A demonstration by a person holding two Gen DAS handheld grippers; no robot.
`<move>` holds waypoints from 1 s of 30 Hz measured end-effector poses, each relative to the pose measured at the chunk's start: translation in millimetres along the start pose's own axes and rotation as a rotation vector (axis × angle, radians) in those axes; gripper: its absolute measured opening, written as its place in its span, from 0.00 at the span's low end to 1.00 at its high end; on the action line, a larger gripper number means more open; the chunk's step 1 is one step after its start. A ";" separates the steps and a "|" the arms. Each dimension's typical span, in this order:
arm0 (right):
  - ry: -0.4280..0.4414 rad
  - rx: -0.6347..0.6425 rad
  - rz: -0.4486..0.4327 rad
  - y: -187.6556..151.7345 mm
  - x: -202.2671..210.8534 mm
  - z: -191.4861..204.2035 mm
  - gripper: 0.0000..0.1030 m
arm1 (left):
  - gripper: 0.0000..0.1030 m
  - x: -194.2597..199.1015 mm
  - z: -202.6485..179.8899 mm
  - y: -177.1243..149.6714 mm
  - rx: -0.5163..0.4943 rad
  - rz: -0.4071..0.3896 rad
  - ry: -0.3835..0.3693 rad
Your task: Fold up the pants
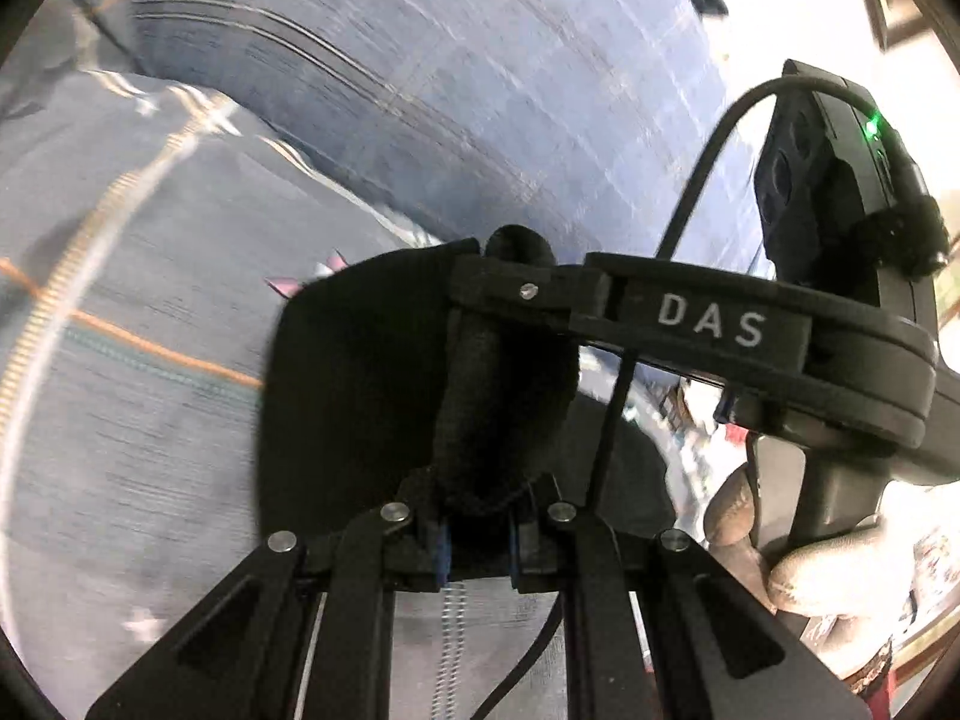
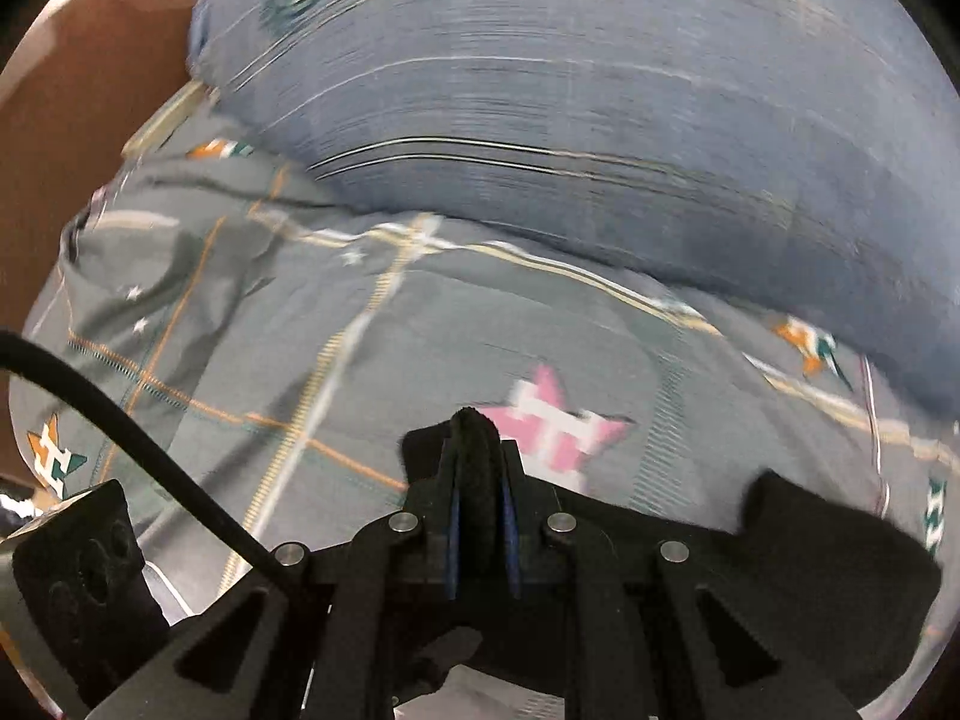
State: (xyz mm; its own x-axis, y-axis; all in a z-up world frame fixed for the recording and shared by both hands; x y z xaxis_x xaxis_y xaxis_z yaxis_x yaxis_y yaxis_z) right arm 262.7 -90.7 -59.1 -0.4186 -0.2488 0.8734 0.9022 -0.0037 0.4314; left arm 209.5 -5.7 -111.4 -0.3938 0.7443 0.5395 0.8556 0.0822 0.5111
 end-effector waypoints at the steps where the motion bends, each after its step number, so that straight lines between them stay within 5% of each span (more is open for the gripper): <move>1: 0.017 -0.032 -0.008 -4.0 1.6 -17.0 0.11 | 0.12 -11.7 -7.4 -2.6 -0.017 0.020 0.013; 11: 0.110 -0.294 -0.071 -46.3 3.3 -135.7 0.12 | 0.13 -80.5 -50.2 -20.9 -0.162 0.133 0.108; 16: 0.114 -0.320 -0.104 -58.4 -2.6 -153.6 0.13 | 0.26 -75.2 -64.2 -26.1 -0.212 0.163 0.123; 20: 0.120 -0.327 -0.114 -62.2 1.8 -160.8 0.33 | 0.45 -36.6 -67.3 -36.2 -0.205 0.201 0.067; 23: 0.075 -0.340 -0.176 -66.3 23.6 -171.1 0.62 | 0.49 -9.4 -59.0 -38.1 -0.194 0.196 0.033; 26: 0.021 -0.333 -0.263 -70.9 52.4 -174.5 0.61 | 0.49 12.5 -43.1 -35.1 -0.173 0.165 0.077; 30: 0.281 -0.366 -0.248 -74.2 63.6 -158.1 0.52 | 0.49 7.7 -16.3 -18.2 -0.075 0.127 0.110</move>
State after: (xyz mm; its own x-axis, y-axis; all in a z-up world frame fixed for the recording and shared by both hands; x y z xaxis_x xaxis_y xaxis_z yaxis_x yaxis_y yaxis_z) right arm 185.6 -259.3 -71.2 -0.6255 -0.4476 0.6391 0.7779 -0.4213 0.4663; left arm 185.4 -12.3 -105.7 -0.3222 0.6680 0.6707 0.8749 -0.0605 0.4805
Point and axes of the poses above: each gripper's, at about its wrist camera, not at the fingertips, and x roughly against the way its jaws point, z to its left, y to its top, the point moved 2 cm from there along -x, roughly the way its jaws point, and after that the axes turned 7 degrees about -x, right-handed, at the moved point
